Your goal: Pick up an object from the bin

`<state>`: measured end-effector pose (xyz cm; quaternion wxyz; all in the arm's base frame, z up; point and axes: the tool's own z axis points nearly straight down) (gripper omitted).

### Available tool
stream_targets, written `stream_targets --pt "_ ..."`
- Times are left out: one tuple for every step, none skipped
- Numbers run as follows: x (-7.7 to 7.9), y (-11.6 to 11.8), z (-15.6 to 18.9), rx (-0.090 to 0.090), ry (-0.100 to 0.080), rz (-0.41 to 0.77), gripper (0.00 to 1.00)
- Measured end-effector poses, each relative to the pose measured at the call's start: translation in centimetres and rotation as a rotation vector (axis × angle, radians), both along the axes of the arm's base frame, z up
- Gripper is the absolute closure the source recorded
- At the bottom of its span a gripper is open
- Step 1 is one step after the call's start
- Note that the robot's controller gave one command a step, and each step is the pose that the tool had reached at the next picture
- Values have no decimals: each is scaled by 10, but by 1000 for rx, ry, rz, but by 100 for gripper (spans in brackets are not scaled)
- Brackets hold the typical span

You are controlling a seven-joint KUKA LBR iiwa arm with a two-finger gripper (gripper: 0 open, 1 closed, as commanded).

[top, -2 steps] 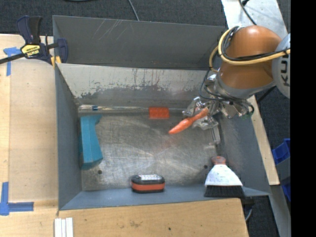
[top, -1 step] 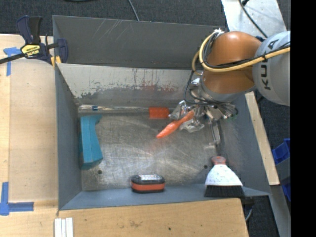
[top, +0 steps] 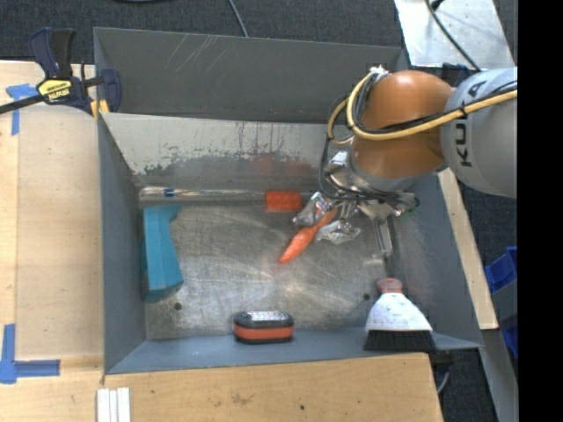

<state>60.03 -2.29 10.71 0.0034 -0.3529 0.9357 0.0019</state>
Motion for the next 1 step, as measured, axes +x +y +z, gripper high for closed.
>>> stream_targets --pt "13 1 140 -5 -4 3 100"
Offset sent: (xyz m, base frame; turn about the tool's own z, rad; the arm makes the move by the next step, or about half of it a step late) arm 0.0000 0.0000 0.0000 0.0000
